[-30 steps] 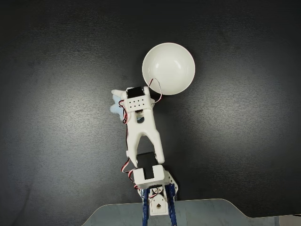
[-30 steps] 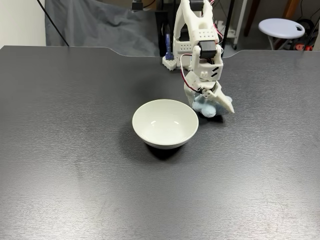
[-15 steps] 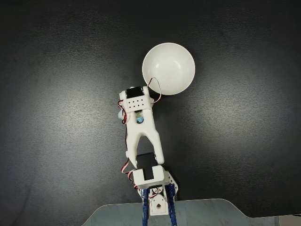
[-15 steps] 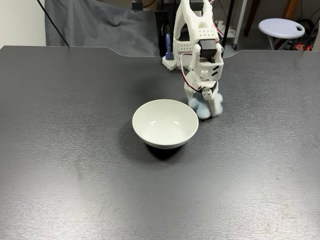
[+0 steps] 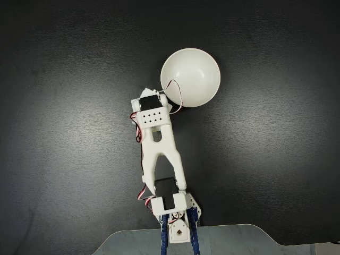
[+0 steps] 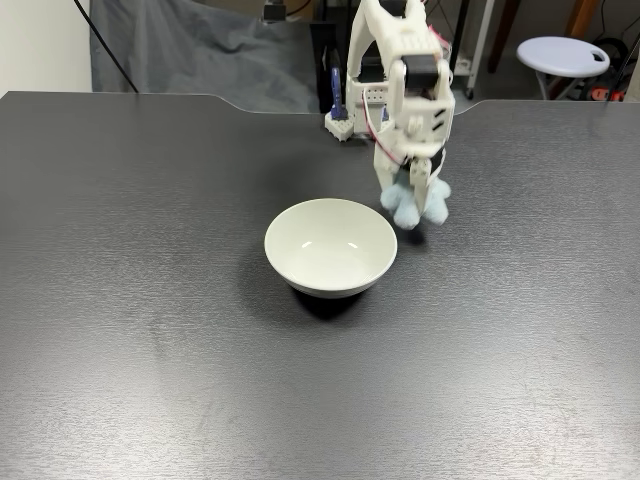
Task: Grasp a skyblue doll and put it in the white bowl.
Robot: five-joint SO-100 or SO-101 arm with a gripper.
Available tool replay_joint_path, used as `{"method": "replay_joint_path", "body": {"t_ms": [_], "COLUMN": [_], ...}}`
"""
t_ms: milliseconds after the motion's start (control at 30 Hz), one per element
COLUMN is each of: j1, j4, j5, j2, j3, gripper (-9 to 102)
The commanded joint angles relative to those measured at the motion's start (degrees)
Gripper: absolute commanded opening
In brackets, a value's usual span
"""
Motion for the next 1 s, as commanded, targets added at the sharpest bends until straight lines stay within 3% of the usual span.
{"method": "replay_joint_path", "body": {"t_ms": [0,367,667,967], "j1": [0.18,11.78,23.03,24.96], "j4": [-0.09,-0.09,-2.20,-16.96], "j5": [6.50,34.89,36.83,36.39], "j2": [10.72,22.41,11.60,4.92], "j3": [-8.26,-8.09,-8.79,-8.44], "gripper": [-1,-1,-1,-1]}}
